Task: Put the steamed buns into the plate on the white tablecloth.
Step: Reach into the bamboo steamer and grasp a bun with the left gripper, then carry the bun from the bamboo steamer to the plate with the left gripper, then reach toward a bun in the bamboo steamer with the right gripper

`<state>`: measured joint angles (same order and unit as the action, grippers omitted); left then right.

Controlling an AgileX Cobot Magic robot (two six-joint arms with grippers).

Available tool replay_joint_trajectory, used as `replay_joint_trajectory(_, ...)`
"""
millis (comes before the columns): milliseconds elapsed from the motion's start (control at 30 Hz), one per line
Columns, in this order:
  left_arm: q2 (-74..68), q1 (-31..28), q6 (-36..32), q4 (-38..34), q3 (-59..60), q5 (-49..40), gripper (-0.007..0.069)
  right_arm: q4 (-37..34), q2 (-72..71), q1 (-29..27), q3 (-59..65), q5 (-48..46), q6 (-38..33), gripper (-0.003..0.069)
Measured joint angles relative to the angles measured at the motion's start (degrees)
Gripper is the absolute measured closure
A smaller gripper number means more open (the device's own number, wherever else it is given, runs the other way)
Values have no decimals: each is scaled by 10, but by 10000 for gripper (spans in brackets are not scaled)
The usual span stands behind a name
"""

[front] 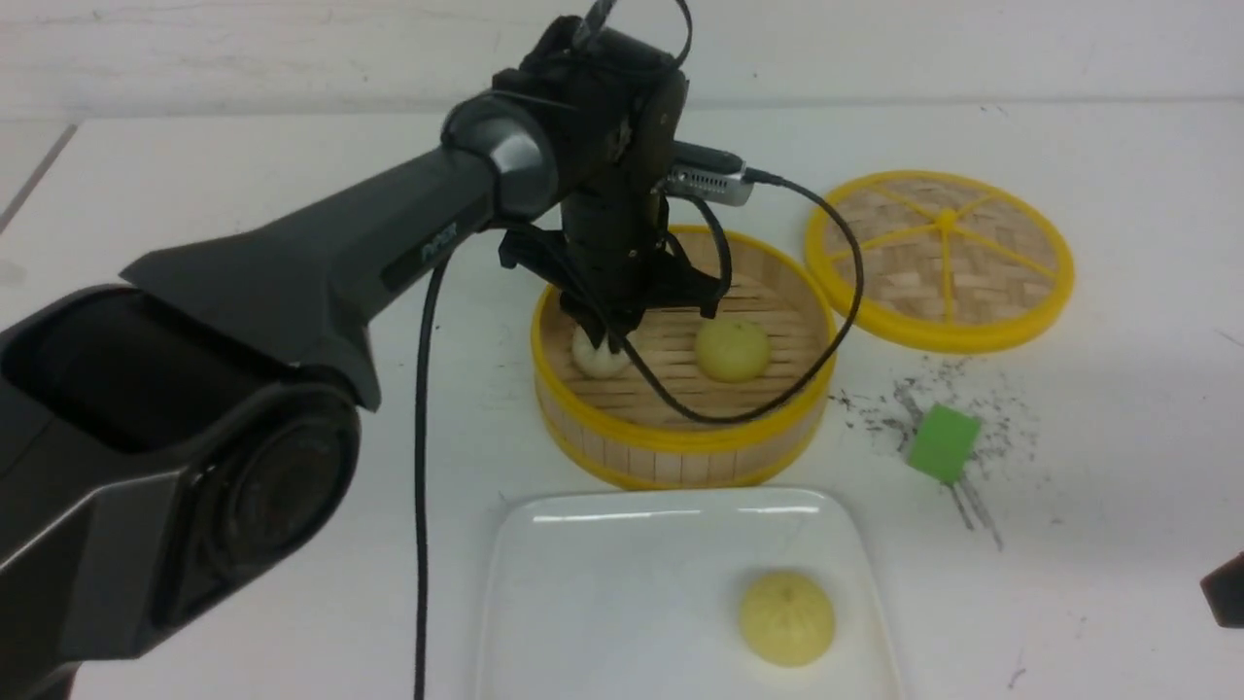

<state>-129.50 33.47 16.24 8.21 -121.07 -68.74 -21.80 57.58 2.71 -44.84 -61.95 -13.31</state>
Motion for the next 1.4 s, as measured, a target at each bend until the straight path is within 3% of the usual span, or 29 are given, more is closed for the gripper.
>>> replay_joint_trajectory(400, 248, 0, -11, -28, 28, -21, 598, -6, 0, 0, 1, -1, 0, 594)
replay_joint_trajectory(700, 379, 0, -40, -193, 330, -22, 591, -10, 0, 0, 1, -1, -1, 580)
replay_joint_trajectory(900, 374, 0, -45, -237, 523, 94, 547, -11, 0, 0, 1, 1, -1, 578)
replay_joint_trajectory(1233, 375, 0, -54, -259, 589, 186, 258, -13, 0, 0, 1, 12, -1, 578)
replay_joint_trajectory(1400, 377, 0, -58, -264, 588, 196, 201, -16, 0, 0, 1, 13, -1, 573)
